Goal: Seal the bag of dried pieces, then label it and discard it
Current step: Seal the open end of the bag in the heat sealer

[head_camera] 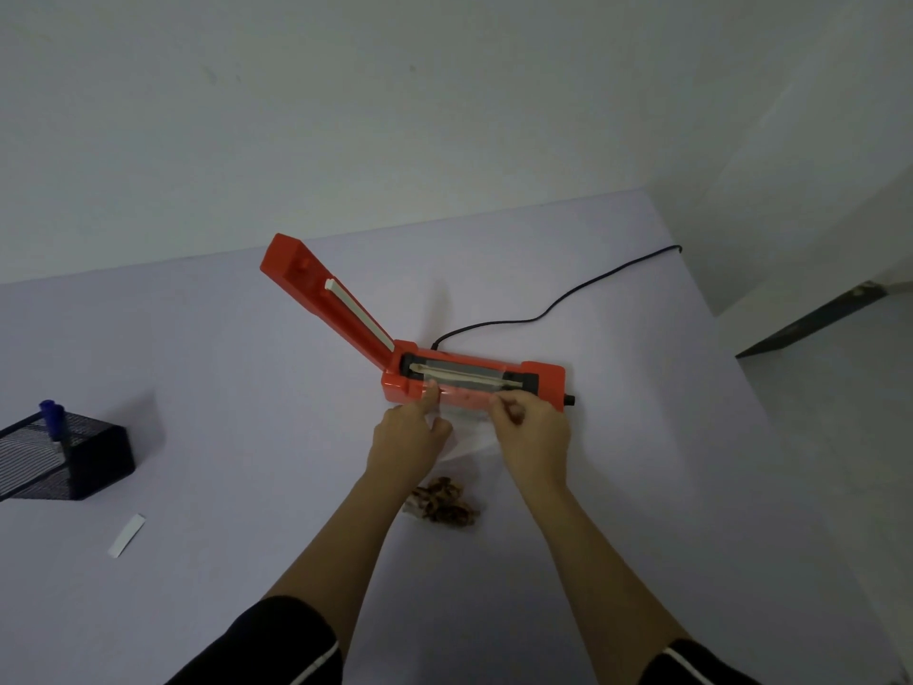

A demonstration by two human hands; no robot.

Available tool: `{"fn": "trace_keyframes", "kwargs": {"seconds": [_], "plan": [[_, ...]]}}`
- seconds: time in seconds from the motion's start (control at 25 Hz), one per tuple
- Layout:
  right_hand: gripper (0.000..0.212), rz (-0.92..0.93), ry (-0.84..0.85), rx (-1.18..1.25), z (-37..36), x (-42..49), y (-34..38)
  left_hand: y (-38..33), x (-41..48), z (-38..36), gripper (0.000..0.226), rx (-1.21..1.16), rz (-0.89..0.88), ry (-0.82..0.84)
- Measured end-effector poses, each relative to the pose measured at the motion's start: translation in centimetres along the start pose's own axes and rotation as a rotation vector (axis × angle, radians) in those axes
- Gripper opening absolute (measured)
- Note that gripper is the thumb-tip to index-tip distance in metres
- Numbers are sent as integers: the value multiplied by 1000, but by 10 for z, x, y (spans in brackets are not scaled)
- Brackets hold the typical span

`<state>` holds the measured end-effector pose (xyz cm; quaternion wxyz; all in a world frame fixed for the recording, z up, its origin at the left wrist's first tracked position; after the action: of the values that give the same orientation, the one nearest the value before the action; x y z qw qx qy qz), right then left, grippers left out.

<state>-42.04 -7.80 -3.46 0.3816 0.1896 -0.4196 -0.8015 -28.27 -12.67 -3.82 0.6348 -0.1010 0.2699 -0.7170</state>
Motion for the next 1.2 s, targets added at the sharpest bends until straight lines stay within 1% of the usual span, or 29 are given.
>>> {"fn": "trace_keyframes", "kwargs": {"seconds": [0.08,0.16,0.2,0.28,0.36,0.48,0.6,0.8,0.88,1.0,1.2], "plan": [[14,-143,35,156,-2,1,-8,1,0,-1,43,1,7,-3],[10,-216,77,261,-3,1,-10,3,0,-2,45,-2,2,-1],[9,-218,94,308,-2,1,-9,3,0,-2,45,-10,0,0],[19,-212,144,416,-3,2,-5,3,-1,-1,42,-34,17,-6],[22,-192,179,468,-3,2,-5,3,0,0,39,-44,34,-10],[19,-149,188,469,-4,1,-7,2,-1,-2,37,-60,40,-12],[19,-10,206,397,-5,2,-4,4,0,-3,35,-57,34,-35],[20,94,223,391,-3,2,1,7,2,-5,32,-51,34,-41],[20,103,226,399,-2,1,1,9,0,-4,37,-56,40,-56],[19,129,230,401,-2,1,0,15,-6,-4,49,-84,35,-101],[20,177,266,376,-3,-5,-2,17,-13,-11,53,-87,8,-158]]}}
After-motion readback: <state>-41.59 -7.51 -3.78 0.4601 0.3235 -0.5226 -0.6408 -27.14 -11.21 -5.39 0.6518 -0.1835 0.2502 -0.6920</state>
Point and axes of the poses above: each hand's wrist, its own x-axis towards the middle knuckle, its own z-axis out of the back of the hand, y = z × x, the point moved 2 cm from there along x, towards the middle knuckle, and after that the axes turned 10 degrees about -y, right-handed, at the moved point
